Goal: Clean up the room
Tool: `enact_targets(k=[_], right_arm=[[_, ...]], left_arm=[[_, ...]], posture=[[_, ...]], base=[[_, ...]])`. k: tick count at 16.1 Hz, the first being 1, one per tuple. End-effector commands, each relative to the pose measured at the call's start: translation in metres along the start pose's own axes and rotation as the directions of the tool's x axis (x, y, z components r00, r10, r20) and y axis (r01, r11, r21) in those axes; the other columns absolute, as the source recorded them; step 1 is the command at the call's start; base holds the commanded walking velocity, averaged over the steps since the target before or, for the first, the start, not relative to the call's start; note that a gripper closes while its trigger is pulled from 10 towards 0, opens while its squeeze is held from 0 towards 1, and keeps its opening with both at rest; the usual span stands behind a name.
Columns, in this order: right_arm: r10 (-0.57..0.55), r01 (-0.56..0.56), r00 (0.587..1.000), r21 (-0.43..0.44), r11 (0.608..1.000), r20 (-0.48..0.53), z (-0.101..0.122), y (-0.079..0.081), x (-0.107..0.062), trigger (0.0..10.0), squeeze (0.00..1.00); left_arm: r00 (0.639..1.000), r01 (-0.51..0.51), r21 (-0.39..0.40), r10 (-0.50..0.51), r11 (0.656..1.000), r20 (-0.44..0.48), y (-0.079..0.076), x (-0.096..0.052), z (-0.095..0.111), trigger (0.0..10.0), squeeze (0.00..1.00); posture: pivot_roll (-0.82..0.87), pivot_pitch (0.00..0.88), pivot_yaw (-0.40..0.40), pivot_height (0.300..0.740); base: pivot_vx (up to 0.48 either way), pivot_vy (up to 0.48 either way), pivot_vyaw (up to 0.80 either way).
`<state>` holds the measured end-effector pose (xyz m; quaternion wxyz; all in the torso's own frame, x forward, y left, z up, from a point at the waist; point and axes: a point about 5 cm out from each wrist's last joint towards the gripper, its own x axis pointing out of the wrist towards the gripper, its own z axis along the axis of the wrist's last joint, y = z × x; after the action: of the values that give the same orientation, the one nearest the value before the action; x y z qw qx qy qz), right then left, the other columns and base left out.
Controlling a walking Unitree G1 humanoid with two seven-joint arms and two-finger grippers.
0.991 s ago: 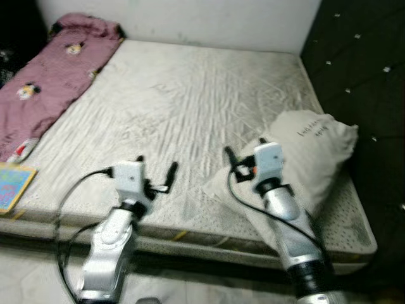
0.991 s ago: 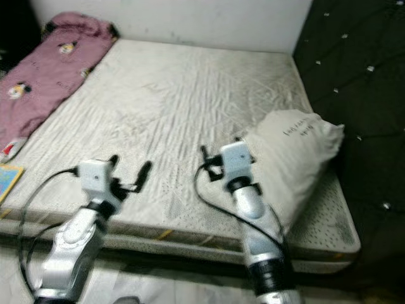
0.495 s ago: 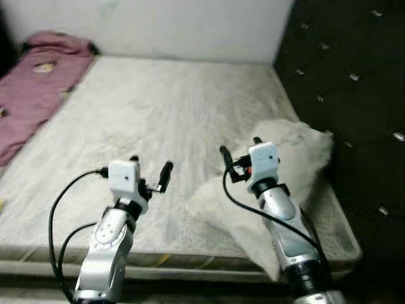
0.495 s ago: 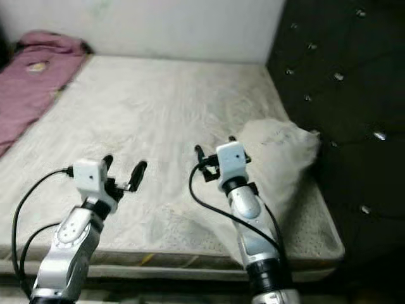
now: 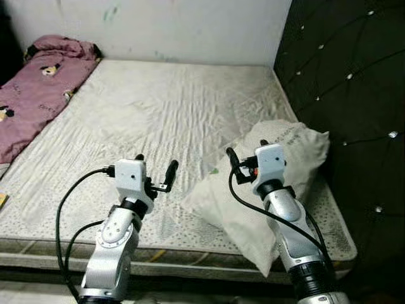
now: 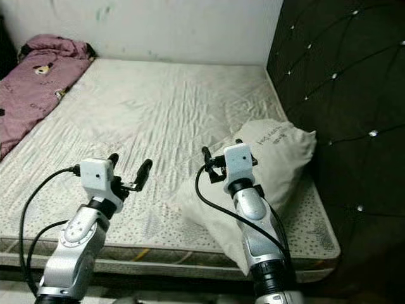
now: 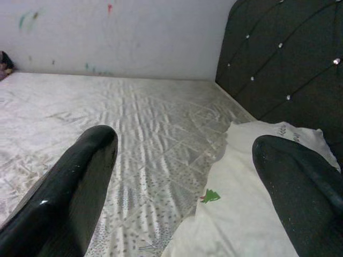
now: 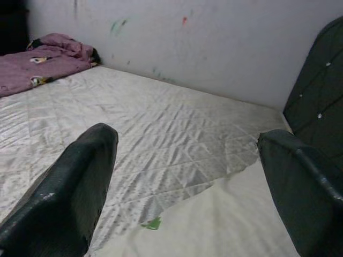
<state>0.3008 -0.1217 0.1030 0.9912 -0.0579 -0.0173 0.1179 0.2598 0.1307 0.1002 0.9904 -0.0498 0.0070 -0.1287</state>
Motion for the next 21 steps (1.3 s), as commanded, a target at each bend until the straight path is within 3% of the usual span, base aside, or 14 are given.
enact_targets(k=[1,4,7,10,13,14,16,18,21], right_arm=[[-0.001,0.001,1.000,-0.003,1.000,0.002,0.002,-0.004,0.002,10.0,0.00],[-0.030,0.031,0.999,0.054,0.998,-0.018,-0.001,-0.007,0.002,10.0,0.00],[-0.060,0.072,0.991,0.103,0.992,-0.120,-0.013,-0.012,0.004,10.0,0.00],[-0.004,0.014,0.997,0.128,0.992,-0.077,-0.007,-0.003,0.004,10.0,0.00],[0.027,-0.018,0.996,0.104,0.994,-0.087,-0.008,0.001,0.004,10.0,0.00],[0.027,-0.018,0.995,0.091,0.996,-0.092,-0.009,0.003,0.004,10.0,0.00],[0.070,-0.067,0.996,0.053,0.996,-0.051,-0.006,0.008,0.004,10.0,0.00],[0.079,-0.078,0.996,0.029,0.997,-0.033,-0.002,0.013,0.003,10.0,0.00],[0.037,-0.034,0.997,0.049,0.998,-0.069,-0.008,0.007,-0.001,10.0,0.00]], left_arm=[[1.000,0.006,0.003,-0.006,1.000,-0.004,-0.002,0.003,0.000,10.0,0.00],[1.000,0.006,0.006,-0.006,1.000,-0.001,-0.003,0.003,0.000,10.0,0.00],[1.000,0.003,0.006,-0.003,1.000,0.000,-0.002,0.004,0.000,10.0,0.00],[1.000,-0.023,-0.001,0.023,1.000,0.013,0.000,0.005,0.000,10.0,0.00],[0.997,-0.074,0.041,0.075,0.996,-0.011,0.005,0.007,0.000,10.0,0.00],[0.992,-0.118,0.096,0.121,0.988,-0.026,0.007,0.007,0.000,10.0,0.00],[1.000,0.021,0.062,-0.022,0.998,0.013,0.003,0.006,0.005,10.0,0.00],[0.998,-0.066,0.069,0.067,0.995,-0.009,0.008,0.002,0.000,10.0,0.00],[0.998,-0.063,0.081,0.064,0.995,-0.014,0.005,0.002,-0.002,10.0,0.00]], posture=[[0.04,0.000,-0.017,0.740],[0.04,0.000,-0.020,0.740],[0.04,0.000,-0.021,0.740],[0.04,0.000,-0.021,0.740],[0.04,0.000,-0.021,0.740],[0.04,0.000,-0.022,0.740],[0.04,0.000,-0.021,0.740],[0.04,0.000,-0.021,0.740],[0.04,0.000,-0.025,0.740]], base=[[0.000,-0.450,0.00],[0.000,-0.465,0.00],[0.000,-0.472,0.00],[0.000,-0.157,0.00],[0.000,0.000,0.00],[0.000,0.000,0.00],[0.000,0.000,0.00],[0.000,0.000,0.00],[0.000,0.000,0.00]])
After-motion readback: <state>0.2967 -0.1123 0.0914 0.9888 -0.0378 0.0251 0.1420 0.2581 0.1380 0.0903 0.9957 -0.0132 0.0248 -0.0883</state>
